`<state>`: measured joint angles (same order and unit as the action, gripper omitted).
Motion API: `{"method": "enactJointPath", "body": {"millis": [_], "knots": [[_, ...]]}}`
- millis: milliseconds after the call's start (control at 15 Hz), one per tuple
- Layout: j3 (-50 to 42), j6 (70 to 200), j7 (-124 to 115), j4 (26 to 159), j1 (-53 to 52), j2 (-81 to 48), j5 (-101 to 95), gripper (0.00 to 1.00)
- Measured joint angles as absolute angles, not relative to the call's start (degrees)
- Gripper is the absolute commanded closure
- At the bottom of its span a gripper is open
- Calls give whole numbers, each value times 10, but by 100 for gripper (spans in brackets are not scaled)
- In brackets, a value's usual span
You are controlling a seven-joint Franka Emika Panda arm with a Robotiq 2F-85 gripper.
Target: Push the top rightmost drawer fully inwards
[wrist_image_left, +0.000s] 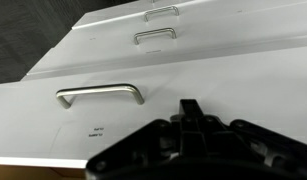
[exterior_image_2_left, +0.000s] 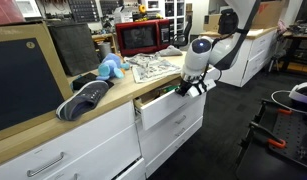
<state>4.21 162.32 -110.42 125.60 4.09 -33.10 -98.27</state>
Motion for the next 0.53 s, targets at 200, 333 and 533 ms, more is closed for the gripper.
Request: {"method": "enactJointPath", "body": {"millis": [200, 333, 533], "knots": [[42, 1612, -1104, 1218, 33, -352, -983, 100], [42, 1604, -1104, 1190, 29, -369, -983, 100], [43, 1593, -1104, 1147, 24, -396, -982, 100]]}}
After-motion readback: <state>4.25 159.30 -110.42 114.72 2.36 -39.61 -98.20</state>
